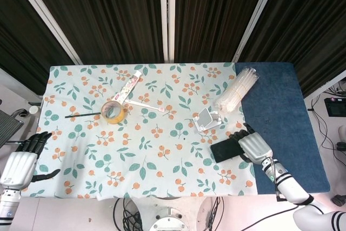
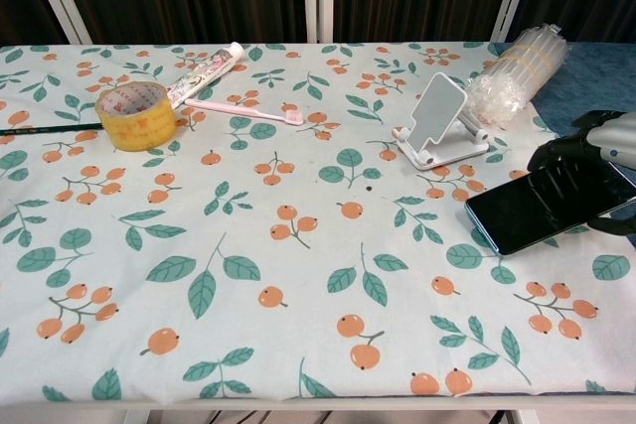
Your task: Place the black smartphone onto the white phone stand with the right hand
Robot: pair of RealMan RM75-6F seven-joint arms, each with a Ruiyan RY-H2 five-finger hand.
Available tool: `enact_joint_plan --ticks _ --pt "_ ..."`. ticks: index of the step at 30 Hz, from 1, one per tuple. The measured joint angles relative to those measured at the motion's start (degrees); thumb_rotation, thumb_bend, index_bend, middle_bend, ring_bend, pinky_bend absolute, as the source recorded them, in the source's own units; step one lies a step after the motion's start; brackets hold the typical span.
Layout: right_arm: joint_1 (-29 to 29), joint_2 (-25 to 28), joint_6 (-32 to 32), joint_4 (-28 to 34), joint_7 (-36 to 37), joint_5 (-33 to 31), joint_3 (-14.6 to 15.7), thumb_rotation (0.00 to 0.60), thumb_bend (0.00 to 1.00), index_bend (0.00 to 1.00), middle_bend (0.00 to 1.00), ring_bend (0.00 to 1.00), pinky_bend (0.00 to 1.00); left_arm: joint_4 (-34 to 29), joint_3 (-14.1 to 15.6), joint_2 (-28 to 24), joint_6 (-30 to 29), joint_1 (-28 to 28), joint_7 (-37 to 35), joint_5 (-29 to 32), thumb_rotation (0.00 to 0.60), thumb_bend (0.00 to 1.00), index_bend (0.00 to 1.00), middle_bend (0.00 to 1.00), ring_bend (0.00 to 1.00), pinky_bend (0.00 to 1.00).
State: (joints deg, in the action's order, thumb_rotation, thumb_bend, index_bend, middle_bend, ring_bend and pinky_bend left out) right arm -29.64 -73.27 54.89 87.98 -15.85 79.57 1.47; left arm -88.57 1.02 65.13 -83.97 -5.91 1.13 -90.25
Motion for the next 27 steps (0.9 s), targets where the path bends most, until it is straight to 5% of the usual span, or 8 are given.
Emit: enact_joint_plan --ticks 9,16,27 --pt "1.3 5.0 7.0 5.3 -1.5 3.6 -1.1 0.600 0.39 0.51 0.35 0.33 0.00 0.4 -0.1 0.0 -0.7 0.2 -0.7 -0.3 0.455 0.07 0.09 0.09 0.10 0.21" --pt "1.1 12.1 10.3 14.0 -9.8 4.2 -4.1 0.600 0.38 0.51 0.37 0.33 0.00 1.1 0.0 0.2 -1.8 0.7 -1.8 -0.7 0.455 0.07 0.09 0.09 0.10 0.21" --pt "-7.0 17.5 5.7 24.4 -36.8 -11.4 -10.2 0.600 0.38 0.49 0.37 0.36 0.00 2.1 0.3 0.4 -3.3 1.6 -4.0 -1.4 0.454 0.07 0.09 0.09 0.10 0.21"
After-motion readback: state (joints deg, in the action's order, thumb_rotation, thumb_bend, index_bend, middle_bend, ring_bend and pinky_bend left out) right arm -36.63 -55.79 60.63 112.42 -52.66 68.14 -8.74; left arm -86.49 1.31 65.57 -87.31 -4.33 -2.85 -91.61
